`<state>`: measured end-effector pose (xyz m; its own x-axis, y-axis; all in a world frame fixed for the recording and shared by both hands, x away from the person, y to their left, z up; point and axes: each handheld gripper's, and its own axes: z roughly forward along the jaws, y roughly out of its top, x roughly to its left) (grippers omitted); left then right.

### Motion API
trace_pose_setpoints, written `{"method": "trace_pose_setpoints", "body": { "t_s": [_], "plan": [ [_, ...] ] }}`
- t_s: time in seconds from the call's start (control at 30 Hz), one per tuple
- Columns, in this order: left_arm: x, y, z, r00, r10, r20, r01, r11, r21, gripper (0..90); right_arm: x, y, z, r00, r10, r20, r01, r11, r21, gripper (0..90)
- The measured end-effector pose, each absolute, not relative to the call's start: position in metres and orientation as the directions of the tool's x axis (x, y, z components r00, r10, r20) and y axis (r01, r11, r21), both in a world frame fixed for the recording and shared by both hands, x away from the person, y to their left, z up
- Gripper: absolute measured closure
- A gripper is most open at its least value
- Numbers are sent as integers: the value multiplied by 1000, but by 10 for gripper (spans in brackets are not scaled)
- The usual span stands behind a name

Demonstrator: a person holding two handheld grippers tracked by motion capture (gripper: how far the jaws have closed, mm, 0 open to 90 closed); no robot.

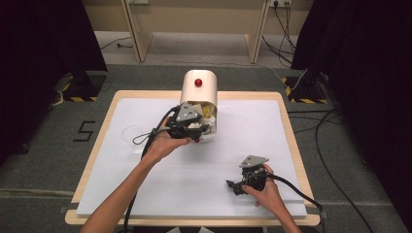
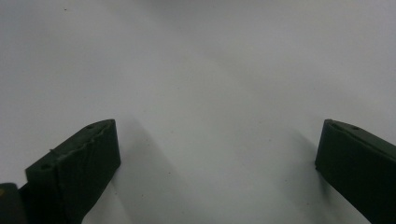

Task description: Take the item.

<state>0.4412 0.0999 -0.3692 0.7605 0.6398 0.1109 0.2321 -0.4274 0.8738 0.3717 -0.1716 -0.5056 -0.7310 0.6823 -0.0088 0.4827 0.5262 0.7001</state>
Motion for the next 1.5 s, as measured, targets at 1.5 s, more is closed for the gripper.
{"method": "trace_pose_setpoints", "body": {
  "t_s": [1.5],
  "plan": [
    [431,132,-333,753,655,64,174,-292,941,843,372,-172,-505,-731,682,-9,484,528,698,5]
  ]
}}
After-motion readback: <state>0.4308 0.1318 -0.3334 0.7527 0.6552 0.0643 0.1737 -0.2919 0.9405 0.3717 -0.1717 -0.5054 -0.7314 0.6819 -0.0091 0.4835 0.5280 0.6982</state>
